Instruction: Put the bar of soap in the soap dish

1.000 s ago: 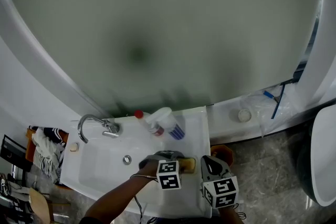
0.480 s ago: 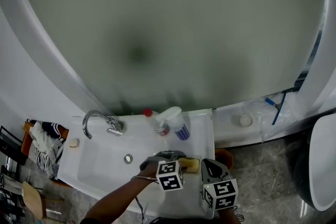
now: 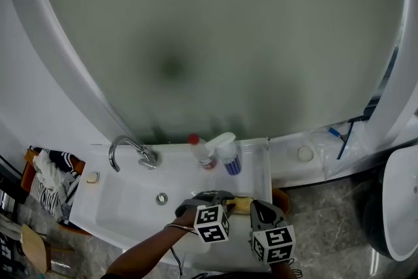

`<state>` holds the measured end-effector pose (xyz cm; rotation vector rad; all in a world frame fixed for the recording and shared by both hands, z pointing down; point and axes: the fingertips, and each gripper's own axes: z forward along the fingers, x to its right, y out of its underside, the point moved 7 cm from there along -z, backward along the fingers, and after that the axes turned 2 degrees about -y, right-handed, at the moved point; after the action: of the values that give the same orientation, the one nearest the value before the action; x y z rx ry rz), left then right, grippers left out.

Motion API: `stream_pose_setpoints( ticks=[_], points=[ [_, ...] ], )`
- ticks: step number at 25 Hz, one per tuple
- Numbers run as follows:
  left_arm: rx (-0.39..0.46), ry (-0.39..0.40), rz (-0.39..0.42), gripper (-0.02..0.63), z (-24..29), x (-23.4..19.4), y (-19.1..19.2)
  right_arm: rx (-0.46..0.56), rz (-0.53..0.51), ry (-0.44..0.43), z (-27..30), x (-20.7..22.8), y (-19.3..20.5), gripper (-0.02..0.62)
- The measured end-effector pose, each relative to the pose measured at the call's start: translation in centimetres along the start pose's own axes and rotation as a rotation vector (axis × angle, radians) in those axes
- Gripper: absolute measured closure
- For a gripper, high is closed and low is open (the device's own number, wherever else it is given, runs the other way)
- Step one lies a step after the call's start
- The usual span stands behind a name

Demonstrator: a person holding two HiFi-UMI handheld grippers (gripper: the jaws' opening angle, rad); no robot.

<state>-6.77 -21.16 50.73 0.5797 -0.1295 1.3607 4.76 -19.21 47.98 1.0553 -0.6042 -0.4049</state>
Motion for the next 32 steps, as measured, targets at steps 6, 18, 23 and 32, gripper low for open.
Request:
stream_pose_setpoints(
  ticks=[6,18,23,32],
  points=[
    [0.058,-0.051,-0.063,0.573,-1.5,0.4,0.3,-0.002,-0.014,0.014,-0.5,-1.5,0.4,0.584],
    [0.269,-0.077,-0.391,0.595,-5.6,2.6,0.5,-0.004,-0.070,0.034,-2.3,-4.8,0.9,0.584],
    [0.340,-0.080,-0.532,0.597,-6.6,4.5,0.5,-0.001,-0.085,0.038,-3.3,-5.9,1.4,0.584],
    [0.490,-0.114,-0.818,0.596,-9.3,7.7,0.9,0.009,-0.120,0.054,-5.9,-8.1,2.7,0.584]
  ],
)
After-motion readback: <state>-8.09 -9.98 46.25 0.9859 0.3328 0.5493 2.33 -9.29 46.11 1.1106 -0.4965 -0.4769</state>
